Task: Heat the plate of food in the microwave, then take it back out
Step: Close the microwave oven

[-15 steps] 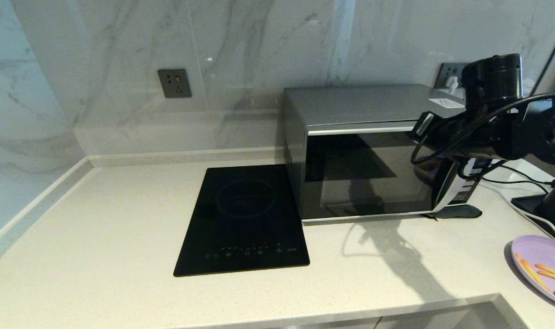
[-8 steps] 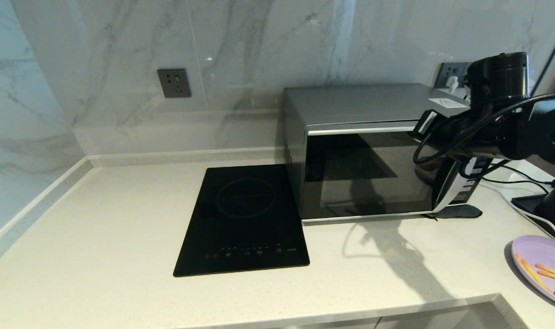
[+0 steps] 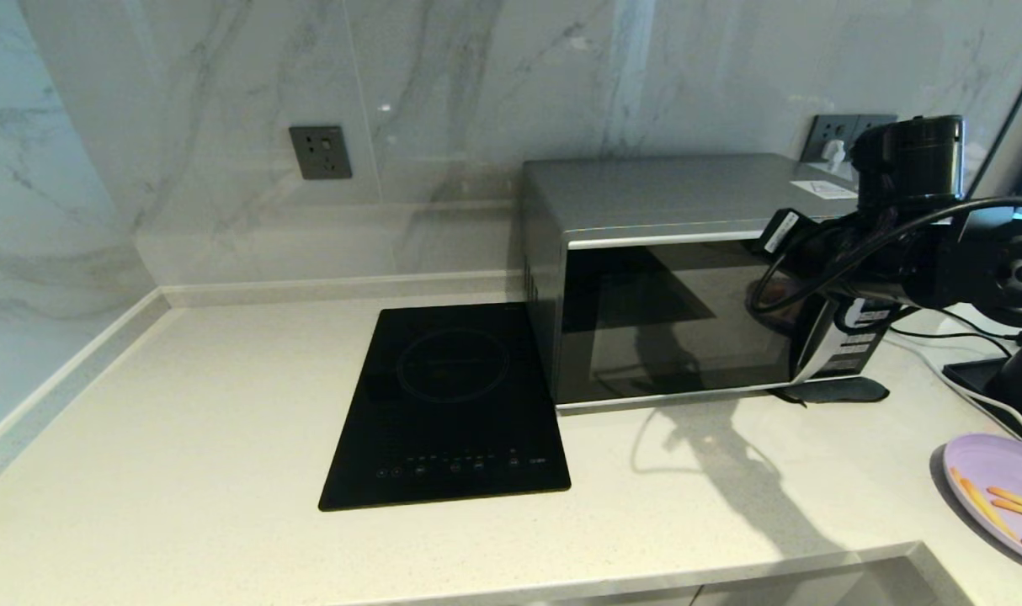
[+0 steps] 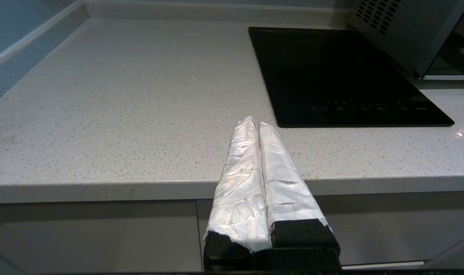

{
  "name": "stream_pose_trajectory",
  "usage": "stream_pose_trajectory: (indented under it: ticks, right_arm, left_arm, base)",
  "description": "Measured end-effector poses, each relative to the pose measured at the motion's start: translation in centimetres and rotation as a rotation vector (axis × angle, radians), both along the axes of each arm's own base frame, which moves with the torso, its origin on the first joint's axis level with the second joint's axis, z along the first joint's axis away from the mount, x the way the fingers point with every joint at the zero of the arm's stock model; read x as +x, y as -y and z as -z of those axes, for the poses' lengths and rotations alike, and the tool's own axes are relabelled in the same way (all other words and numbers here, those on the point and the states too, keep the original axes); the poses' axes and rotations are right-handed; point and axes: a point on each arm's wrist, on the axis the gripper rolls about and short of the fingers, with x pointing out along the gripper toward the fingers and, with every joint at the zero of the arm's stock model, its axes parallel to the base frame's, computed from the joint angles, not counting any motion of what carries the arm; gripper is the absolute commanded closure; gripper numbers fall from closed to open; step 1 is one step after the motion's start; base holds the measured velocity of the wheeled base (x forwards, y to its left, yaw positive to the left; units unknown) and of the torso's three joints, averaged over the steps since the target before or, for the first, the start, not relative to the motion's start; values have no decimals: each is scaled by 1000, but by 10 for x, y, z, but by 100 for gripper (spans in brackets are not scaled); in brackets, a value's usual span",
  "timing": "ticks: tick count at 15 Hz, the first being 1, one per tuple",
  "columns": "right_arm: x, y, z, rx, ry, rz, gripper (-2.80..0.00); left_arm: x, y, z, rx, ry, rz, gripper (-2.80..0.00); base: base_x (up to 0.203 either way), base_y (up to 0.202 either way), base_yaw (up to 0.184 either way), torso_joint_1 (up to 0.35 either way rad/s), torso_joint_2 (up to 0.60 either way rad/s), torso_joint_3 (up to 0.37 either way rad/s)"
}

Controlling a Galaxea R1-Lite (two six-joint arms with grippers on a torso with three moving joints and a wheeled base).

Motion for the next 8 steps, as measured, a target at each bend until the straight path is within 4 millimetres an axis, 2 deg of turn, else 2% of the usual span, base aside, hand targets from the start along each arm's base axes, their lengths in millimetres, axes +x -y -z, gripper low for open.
stream_pose_trajectory:
  ticks: [5, 8]
  right_arm:
    - [0, 0, 3, -3, -12, 1, 0]
    - [-12, 3, -5, -9, 2, 0, 0]
  left_arm:
    - [0, 0, 0, 0, 1, 1, 0]
    - [0, 0, 0, 0, 0, 0, 0]
  base:
    - [0, 0, 0, 0, 0, 0]
    - [0, 0, 0, 0, 0, 0]
